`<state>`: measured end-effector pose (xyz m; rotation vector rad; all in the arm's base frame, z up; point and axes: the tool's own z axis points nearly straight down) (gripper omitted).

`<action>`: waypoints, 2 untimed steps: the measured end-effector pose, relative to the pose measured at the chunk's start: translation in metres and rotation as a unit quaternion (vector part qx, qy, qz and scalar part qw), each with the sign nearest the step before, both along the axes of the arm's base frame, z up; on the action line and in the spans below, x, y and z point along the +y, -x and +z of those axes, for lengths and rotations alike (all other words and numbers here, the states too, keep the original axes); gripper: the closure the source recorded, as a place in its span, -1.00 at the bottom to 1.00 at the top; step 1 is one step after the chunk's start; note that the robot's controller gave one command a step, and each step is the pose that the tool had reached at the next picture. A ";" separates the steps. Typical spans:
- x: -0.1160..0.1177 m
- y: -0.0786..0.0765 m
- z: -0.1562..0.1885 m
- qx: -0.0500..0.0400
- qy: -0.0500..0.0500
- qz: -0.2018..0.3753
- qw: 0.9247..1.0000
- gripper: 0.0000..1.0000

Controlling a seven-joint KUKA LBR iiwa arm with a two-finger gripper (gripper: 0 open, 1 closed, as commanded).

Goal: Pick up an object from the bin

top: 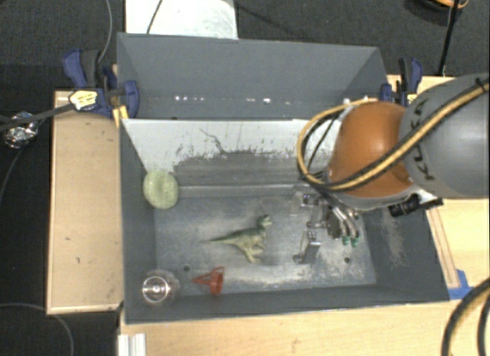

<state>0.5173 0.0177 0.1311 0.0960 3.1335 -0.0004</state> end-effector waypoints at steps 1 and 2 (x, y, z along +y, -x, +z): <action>0.032 -0.025 -0.031 0.003 -0.001 0.014 1.000 -1.00; 0.050 -0.044 -0.040 0.000 0.000 0.112 0.994 -1.00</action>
Offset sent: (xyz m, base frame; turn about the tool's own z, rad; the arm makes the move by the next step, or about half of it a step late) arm 0.0605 0.0641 -0.0493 -0.1864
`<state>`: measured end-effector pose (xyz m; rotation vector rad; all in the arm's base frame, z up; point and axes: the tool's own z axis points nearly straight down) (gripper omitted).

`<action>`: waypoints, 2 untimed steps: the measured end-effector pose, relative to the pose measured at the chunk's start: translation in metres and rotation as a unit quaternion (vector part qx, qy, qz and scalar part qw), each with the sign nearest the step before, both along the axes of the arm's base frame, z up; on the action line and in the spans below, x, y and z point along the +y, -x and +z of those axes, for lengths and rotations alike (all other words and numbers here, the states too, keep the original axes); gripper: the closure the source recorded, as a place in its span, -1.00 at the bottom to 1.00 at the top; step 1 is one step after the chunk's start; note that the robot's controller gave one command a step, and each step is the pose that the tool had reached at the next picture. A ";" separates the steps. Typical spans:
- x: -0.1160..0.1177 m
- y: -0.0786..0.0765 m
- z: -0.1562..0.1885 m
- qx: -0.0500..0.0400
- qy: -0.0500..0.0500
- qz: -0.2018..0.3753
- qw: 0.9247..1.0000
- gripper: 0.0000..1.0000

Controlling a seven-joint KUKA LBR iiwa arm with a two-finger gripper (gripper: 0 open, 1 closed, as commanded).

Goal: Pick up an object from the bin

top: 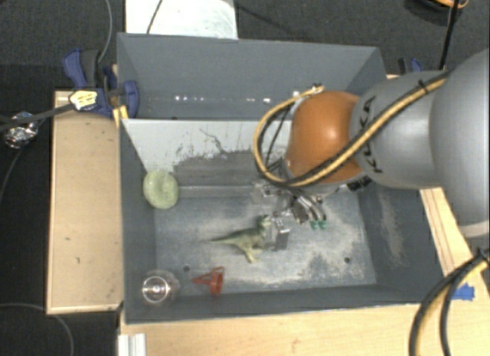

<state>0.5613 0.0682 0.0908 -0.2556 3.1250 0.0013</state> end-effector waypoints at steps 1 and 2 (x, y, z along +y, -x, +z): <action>0.020 -0.003 -0.009 0.000 0.000 -0.005 1.000 -1.00; 0.042 0.009 -0.020 0.001 0.000 0.129 0.992 1.00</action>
Offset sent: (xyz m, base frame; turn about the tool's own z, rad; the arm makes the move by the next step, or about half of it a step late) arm -0.0086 0.0413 -0.0208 -0.2594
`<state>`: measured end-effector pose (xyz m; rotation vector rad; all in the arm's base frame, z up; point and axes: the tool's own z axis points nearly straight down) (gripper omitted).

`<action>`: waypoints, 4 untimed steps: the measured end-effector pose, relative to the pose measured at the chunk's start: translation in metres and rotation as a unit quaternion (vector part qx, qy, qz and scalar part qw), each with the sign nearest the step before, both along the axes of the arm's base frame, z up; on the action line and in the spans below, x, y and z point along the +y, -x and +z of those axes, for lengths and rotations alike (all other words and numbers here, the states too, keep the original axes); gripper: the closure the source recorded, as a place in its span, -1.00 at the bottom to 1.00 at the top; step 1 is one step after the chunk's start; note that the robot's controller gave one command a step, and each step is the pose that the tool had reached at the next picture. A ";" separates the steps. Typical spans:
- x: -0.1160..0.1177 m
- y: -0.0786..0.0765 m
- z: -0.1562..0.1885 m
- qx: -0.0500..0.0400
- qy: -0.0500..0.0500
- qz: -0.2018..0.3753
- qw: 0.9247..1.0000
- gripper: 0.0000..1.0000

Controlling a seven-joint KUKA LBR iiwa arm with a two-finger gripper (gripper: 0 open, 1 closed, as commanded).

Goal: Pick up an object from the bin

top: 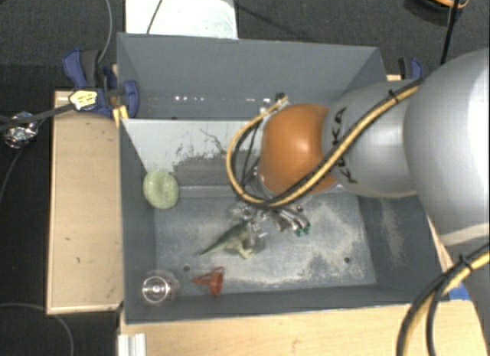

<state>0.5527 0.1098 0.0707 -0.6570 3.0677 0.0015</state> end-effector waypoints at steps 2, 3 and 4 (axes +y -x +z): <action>-0.003 -0.003 0.000 -0.002 -0.001 0.006 1.000 1.00; -0.008 -0.006 0.000 -0.002 -0.001 0.029 1.000 1.00; -0.013 -0.010 0.000 -0.004 -0.002 0.040 0.999 1.00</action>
Offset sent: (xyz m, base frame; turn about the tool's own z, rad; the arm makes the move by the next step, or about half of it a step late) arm 0.0050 -0.0074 -0.0007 -0.0309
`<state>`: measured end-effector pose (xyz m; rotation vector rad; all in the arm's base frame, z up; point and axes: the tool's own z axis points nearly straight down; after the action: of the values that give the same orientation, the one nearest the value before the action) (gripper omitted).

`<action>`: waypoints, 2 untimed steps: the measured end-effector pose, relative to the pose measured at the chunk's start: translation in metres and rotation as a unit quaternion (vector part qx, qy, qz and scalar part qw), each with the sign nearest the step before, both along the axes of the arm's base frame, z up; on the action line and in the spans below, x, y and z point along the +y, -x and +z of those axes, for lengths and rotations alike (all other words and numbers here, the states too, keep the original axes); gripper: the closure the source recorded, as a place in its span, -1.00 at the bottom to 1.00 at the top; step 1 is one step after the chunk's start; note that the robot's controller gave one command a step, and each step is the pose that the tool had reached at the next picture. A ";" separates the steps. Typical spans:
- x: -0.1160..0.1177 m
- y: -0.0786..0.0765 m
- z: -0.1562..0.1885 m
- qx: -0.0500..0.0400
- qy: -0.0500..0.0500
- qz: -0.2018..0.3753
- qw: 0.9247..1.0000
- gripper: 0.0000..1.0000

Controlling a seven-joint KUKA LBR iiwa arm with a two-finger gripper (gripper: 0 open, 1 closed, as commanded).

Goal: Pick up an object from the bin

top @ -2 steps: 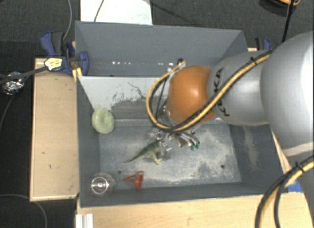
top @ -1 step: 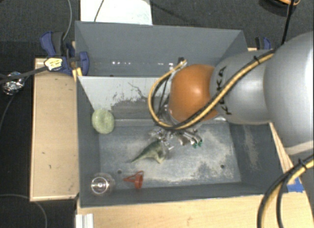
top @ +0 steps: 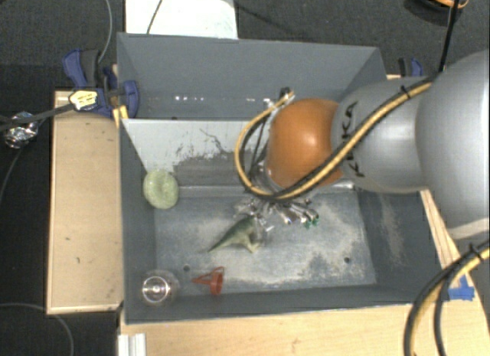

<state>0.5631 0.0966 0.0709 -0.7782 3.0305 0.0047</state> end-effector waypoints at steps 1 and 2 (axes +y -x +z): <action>-0.001 -0.002 0.000 0.000 0.000 0.006 1.000 1.00; 0.008 0.003 0.133 -0.002 0.000 0.019 1.000 1.00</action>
Offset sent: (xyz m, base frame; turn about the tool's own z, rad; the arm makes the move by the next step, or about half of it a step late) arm -0.0045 0.0079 0.1314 -0.0451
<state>0.5597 0.1048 0.2035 -0.8345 3.0110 0.0046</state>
